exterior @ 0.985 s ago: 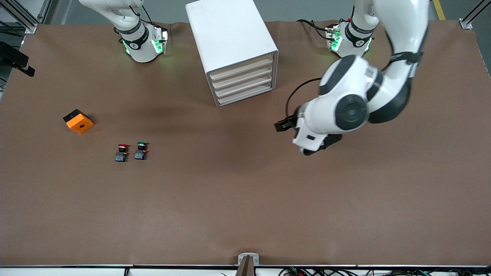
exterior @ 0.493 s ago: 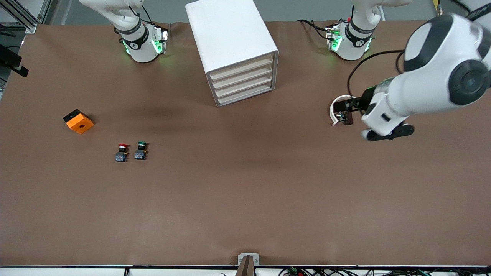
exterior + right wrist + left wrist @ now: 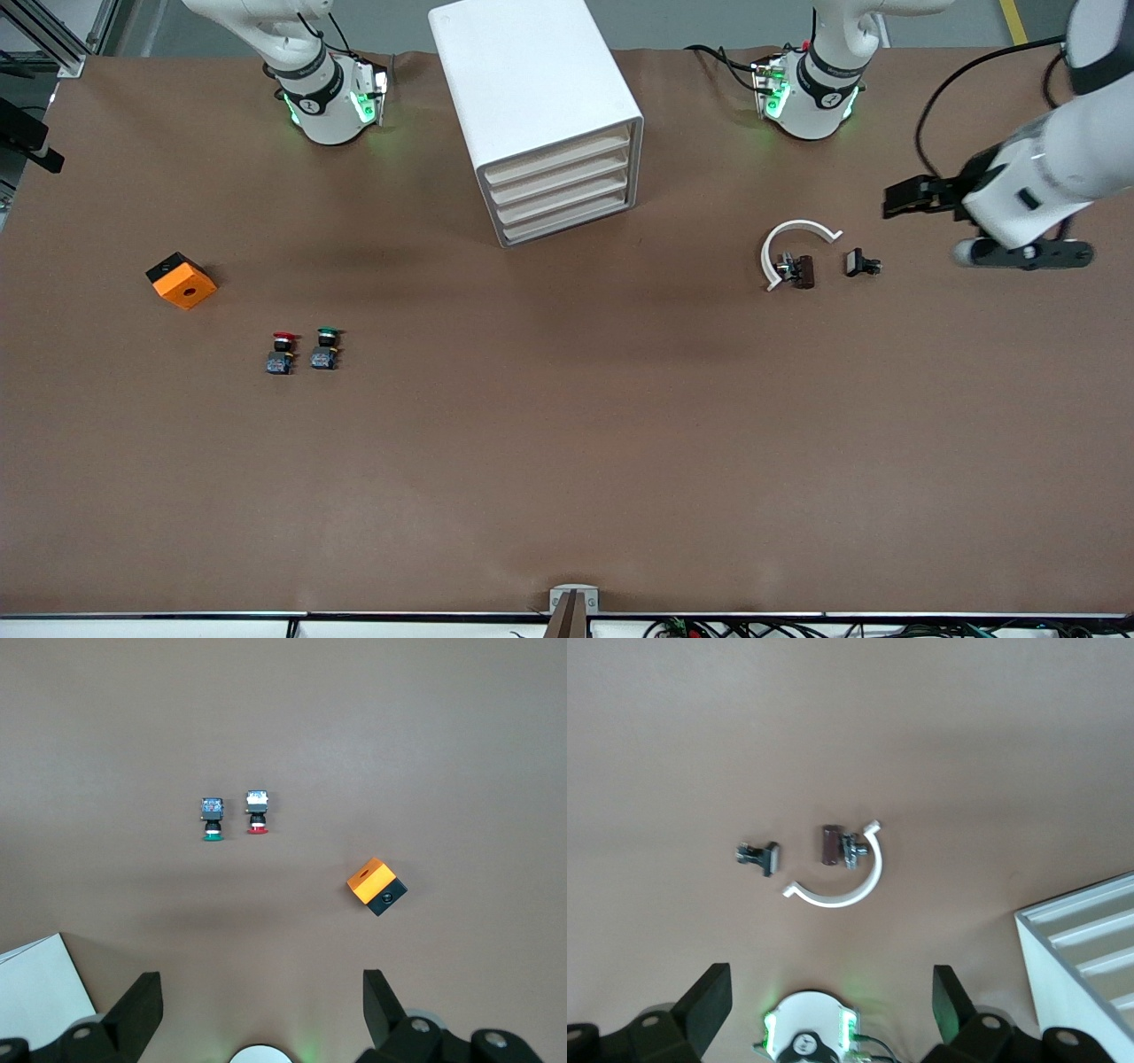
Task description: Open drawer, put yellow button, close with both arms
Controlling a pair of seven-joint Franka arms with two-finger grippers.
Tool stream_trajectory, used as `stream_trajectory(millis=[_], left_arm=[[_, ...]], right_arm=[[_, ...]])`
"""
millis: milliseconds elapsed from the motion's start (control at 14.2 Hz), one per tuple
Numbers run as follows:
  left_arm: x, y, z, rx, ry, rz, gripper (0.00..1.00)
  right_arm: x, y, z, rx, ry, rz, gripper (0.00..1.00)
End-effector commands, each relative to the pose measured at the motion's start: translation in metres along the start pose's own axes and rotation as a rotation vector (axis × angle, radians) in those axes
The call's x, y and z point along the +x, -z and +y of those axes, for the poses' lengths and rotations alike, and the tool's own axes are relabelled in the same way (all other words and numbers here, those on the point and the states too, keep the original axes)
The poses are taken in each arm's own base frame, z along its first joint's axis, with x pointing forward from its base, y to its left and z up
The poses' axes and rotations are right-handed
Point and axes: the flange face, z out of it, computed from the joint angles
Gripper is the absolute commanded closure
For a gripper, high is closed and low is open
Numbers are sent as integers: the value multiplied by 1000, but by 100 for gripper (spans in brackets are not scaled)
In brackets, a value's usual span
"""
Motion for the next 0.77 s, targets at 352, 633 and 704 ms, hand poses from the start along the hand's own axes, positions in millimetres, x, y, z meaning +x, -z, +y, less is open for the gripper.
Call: stream_trajectory(millis=[352, 633, 704], left_arm=[[-40, -10, -5, 63, -25, 187, 0], [-45, 22, 17, 74, -42, 242, 0], [-47, 29, 18, 72, -43, 248, 0]], right_arm=[[-18, -1, -1, 2, -35, 20, 0], [-27, -2, -2, 2, -32, 43, 0], [-27, -2, -2, 2, -32, 45, 0]])
